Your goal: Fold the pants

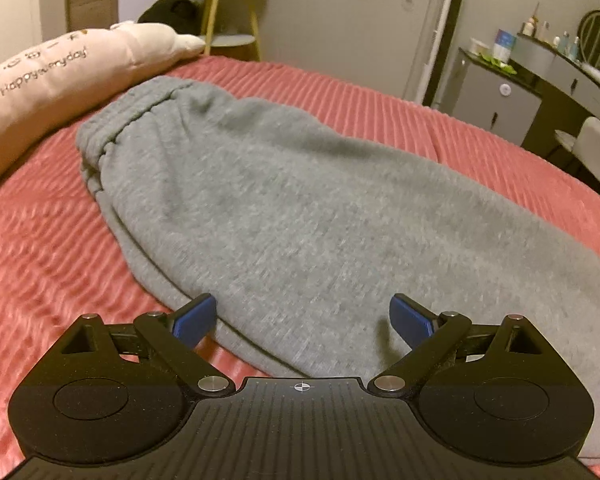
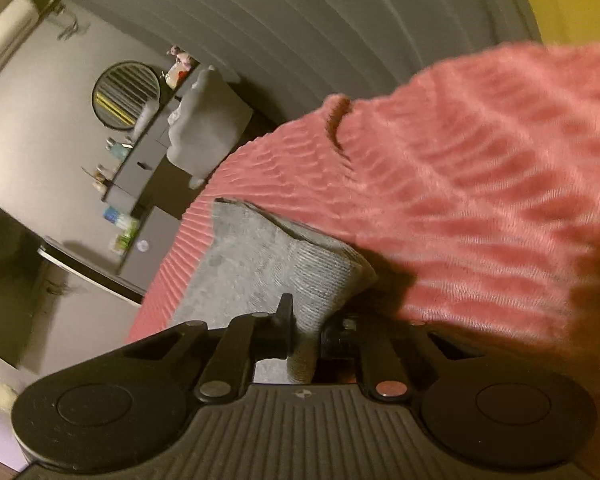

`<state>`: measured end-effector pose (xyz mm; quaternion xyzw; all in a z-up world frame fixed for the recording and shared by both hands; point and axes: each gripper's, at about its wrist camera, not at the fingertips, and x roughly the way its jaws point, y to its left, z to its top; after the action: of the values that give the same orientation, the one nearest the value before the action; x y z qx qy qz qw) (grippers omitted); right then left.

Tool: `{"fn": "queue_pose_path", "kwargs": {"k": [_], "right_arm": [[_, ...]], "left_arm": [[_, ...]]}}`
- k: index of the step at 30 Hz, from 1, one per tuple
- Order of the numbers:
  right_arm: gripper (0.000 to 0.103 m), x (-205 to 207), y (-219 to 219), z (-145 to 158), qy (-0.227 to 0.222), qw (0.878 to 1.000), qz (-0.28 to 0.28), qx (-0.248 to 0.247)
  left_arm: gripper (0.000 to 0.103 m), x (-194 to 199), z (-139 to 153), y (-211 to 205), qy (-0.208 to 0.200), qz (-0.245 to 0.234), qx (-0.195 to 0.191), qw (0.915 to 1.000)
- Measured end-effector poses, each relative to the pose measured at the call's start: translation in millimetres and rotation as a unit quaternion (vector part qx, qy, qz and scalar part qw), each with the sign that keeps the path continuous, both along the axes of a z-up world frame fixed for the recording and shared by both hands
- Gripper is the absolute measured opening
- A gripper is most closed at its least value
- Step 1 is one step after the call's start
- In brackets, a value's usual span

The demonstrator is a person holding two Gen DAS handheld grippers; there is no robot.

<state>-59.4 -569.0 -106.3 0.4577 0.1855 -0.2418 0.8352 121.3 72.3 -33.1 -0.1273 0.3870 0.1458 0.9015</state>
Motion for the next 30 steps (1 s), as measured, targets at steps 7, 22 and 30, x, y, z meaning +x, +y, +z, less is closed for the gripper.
{"fn": "queue_pose_path", "kwargs": {"k": [7,22,30], "right_arm": [[0.008,30.9,66.3,76.6,0.028,0.980,0.057,-0.191],[0.009,127.9,364.8,63.3,0.068,0.796,0.475,-0.368],[0.069,102.1,328.1,71.9,0.006,0.853,0.475,-0.215]], "left_arm": [[0.098,-1.7,1.2,7.4,-0.014,0.006,-0.027,0.9995],[0.099,-11.6,14.9,-12.1,-0.046,-0.087,-0.034,0.9946],[0.099,-5.8,10.4,-34.9,-0.032,-0.172,-0.056,0.9830]]}}
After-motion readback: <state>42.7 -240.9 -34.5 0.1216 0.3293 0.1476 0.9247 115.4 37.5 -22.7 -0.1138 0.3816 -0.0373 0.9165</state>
